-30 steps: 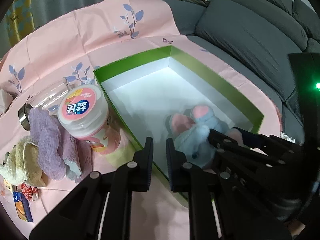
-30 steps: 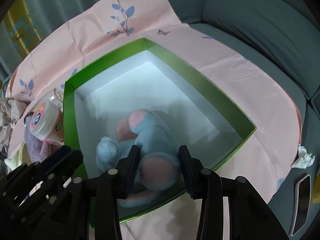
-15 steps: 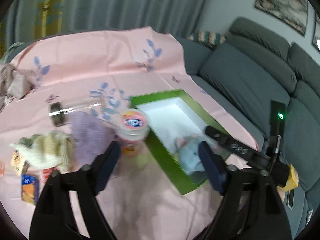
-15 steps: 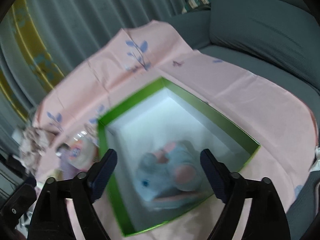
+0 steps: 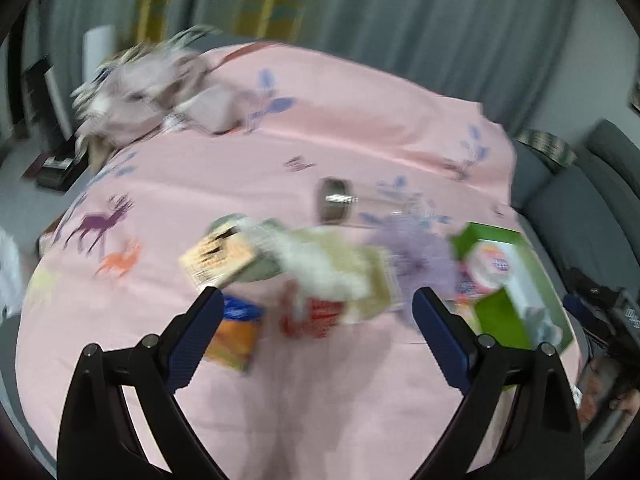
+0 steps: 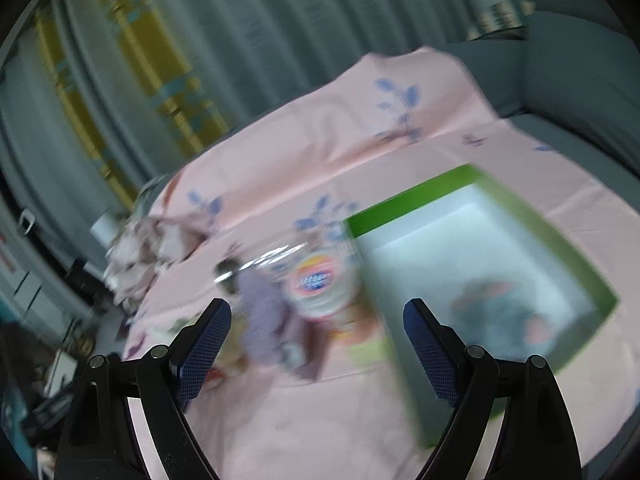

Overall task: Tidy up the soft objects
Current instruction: 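Open the left gripper to release the elephant and withdraw, then grasp the blue Tempo tissue pack with the left gripper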

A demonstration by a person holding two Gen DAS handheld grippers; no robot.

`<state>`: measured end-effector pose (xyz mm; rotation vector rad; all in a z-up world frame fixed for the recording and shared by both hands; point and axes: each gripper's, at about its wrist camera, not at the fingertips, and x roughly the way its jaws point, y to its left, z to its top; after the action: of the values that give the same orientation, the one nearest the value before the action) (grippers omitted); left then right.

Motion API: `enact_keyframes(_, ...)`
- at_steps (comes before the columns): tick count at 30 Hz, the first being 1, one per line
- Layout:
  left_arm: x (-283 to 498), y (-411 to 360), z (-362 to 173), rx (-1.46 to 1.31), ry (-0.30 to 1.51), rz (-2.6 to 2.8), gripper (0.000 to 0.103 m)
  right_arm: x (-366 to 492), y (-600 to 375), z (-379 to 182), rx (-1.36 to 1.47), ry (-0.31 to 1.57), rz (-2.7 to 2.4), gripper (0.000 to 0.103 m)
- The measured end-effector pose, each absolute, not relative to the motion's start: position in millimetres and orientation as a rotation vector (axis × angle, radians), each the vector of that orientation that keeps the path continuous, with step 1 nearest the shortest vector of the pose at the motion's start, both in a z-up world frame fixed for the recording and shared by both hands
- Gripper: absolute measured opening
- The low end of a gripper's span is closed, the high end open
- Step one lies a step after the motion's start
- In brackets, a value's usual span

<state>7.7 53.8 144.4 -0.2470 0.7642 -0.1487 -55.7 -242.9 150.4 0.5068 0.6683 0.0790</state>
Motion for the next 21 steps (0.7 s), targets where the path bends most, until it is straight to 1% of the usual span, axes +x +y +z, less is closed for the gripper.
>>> enact_keyframes(2,13,73,130,-0.278,0.793,-0.113,0.095,-50,-224,148,0.517,0.699,0.157,0.089)
enact_keyframes(8,24,105,92,-0.368,0.902,-0.059,0.092,-15,-150,134,0.496,0.874,0.356,0.089)
enact_keyframes(12,33,112,73,-0.397,0.986,-0.056,0.08,11,-99,122,0.434,0.993,0.419,0.088)
enact_keyframes(13,34,114,71,-0.393,0.997,-0.049,0.078,16,-88,119,0.423,1.013,0.428,0.088)
enact_keyframes(14,36,115,67,-0.391,1.01,-0.045,0.074,22,-74,114,0.416,1.038,0.443,0.087)
enact_keyframes(15,38,117,65,-0.393,1.021,-0.046,0.071,24,-67,110,0.417,1.057,0.453,0.082)
enact_keyframes(16,39,120,61,-0.399,1.036,-0.052,0.069,31,-54,105,0.418,1.091,0.471,0.08)
enact_keyframes(18,42,123,54,-0.413,1.065,-0.061,0.059,40,-38,95,0.424,1.141,0.497,0.071)
enact_keyframes(19,44,123,50,-0.423,1.083,-0.067,0.057,45,-31,90,0.425,1.158,0.506,0.069)
enact_keyframes(21,46,126,43,-0.448,1.112,-0.084,0.05,54,-13,73,0.432,1.223,0.52,0.058)
